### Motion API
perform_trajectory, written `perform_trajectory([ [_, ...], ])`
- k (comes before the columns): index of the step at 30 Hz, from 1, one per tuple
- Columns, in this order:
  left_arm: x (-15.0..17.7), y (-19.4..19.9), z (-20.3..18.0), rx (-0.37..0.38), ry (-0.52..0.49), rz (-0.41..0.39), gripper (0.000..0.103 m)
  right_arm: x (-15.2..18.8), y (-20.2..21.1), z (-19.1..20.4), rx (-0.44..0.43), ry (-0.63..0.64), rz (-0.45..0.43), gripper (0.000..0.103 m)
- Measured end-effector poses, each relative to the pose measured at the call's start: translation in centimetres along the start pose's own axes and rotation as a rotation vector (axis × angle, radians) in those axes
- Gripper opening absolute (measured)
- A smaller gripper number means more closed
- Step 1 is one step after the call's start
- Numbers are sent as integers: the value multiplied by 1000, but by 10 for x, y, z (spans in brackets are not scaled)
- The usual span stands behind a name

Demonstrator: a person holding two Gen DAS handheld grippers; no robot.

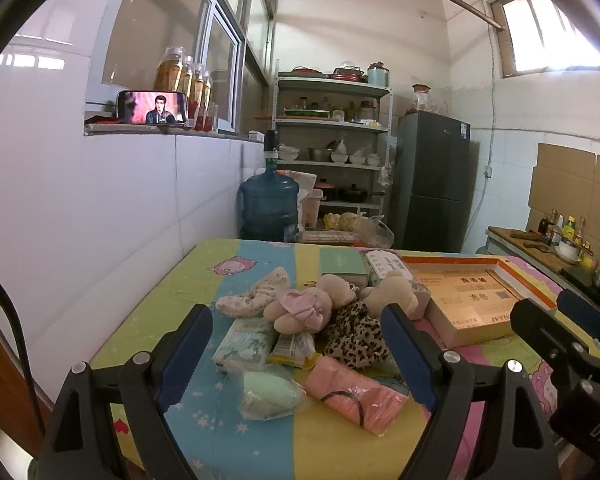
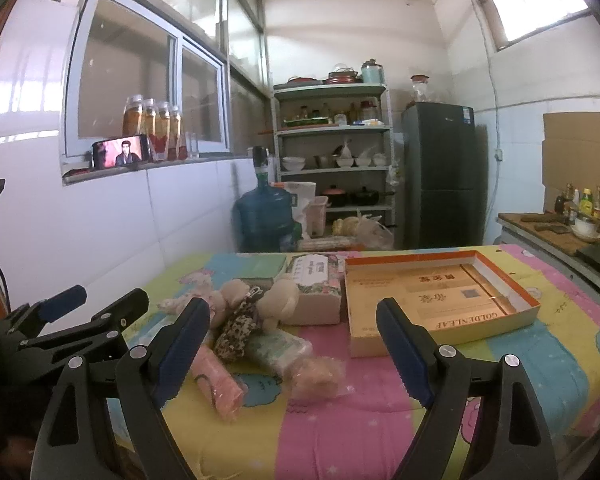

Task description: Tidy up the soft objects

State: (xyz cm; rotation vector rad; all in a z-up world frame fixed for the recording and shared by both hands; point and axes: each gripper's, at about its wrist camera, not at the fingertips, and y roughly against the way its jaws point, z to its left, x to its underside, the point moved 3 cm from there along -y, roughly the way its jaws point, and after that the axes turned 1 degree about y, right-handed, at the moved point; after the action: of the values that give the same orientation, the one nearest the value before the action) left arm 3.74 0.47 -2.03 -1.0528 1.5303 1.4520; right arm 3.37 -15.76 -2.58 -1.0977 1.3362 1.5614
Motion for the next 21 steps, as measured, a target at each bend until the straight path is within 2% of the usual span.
perform_trajectory([
  [21, 3, 4, -1, 11, -2, 0, 86, 1, 2, 4, 0, -4, -3, 86],
])
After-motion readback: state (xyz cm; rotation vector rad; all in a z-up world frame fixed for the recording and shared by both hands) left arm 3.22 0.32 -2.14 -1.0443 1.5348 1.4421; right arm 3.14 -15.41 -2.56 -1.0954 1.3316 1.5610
